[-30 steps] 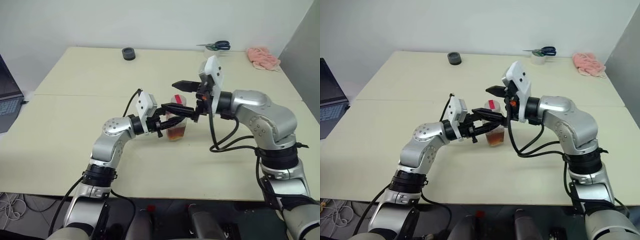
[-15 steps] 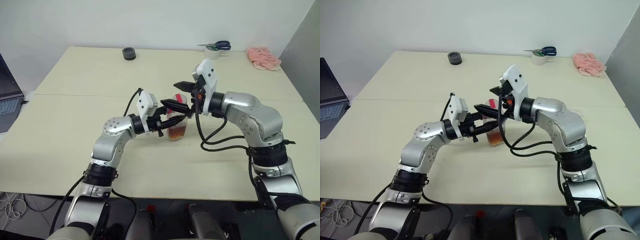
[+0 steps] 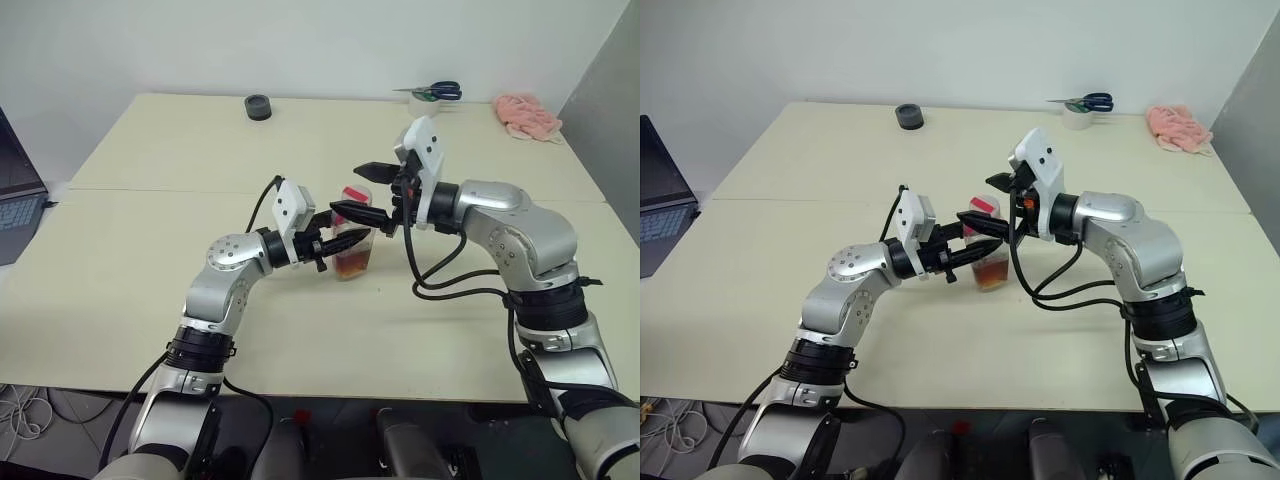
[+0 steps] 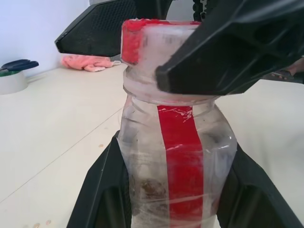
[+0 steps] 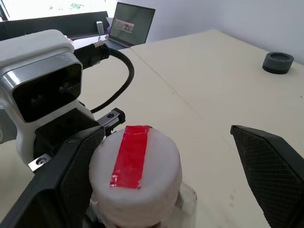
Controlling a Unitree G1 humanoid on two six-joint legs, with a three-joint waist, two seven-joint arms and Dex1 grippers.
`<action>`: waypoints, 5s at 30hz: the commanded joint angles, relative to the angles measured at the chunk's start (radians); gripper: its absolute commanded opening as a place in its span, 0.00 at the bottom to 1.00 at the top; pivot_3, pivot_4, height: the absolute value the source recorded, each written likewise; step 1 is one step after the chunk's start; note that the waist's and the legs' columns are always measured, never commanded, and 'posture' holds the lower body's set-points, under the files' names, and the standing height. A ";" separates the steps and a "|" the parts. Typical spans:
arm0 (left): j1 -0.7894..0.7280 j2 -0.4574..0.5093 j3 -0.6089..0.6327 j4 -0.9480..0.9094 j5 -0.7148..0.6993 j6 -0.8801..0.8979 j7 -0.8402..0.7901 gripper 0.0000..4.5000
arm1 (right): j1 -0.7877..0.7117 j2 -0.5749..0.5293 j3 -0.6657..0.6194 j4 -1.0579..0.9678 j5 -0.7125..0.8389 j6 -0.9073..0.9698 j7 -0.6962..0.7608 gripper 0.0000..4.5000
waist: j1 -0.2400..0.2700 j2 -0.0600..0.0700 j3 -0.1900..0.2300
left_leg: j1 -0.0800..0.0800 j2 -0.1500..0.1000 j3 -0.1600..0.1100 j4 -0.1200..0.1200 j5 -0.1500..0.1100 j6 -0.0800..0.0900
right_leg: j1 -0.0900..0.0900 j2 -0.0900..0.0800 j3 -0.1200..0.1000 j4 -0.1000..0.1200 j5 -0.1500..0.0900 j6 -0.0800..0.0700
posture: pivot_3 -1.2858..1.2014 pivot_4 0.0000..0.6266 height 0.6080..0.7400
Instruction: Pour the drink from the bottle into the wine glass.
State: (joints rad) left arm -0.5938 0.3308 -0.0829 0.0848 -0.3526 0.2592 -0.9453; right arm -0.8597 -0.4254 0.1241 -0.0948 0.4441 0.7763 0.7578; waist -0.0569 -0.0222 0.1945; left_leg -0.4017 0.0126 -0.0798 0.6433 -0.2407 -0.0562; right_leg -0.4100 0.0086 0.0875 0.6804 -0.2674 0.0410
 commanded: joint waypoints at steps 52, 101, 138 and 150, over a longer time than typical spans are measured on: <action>0.003 0.012 0.016 -0.045 -0.019 -0.014 0.002 0.38 | 0.032 0.022 -0.043 -0.138 0.080 0.116 -0.125 0.63 | 0.000 0.000 0.000 | 0.000 0.000 0.000 0.001 0.000 0.000 | 0.000 0.000 0.000 0.000 0.000 0.000 | 0.52 0.24 1.00; -0.099 0.004 0.029 0.142 0.033 -0.116 0.001 0.38 | 0.661 -0.039 -0.440 -0.165 -0.098 -0.162 -0.468 1.00 | -0.001 0.000 0.000 | 0.003 0.000 0.006 0.001 0.000 0.000 | 0.003 0.002 0.008 -0.001 -0.002 0.008 | 0.52 0.24 1.00; 0.030 0.102 0.402 0.183 0.031 -0.095 0.603 0.54 | 0.072 0.275 0.098 0.064 -0.096 -0.080 -0.221 1.00 | 0.018 -0.003 -0.002 | -0.007 -0.002 -0.005 0.002 0.001 -0.001 | -0.005 -0.006 -0.010 0.001 0.003 0.001 | 0.52 0.24 1.00; 0.077 0.127 0.401 0.145 0.040 -0.053 0.616 0.99 | 0.072 0.297 0.067 0.096 -0.104 -0.077 -0.215 1.00 | 0.016 -0.003 -0.002 | -0.007 -0.002 -0.009 0.002 0.001 -0.001 | -0.004 -0.006 -0.014 0.001 0.004 -0.001 | 0.52 0.24 1.00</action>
State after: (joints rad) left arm -0.5234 0.4398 0.3026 0.2867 -0.3107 0.2032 -0.3349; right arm -0.7626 -0.1348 0.2155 0.0224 0.3346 0.7165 0.5356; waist -0.0412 -0.0256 0.1928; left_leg -0.4089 0.0110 -0.0888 0.6457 -0.2395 -0.0575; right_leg -0.4141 0.0026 0.0736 0.6815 -0.2636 0.0404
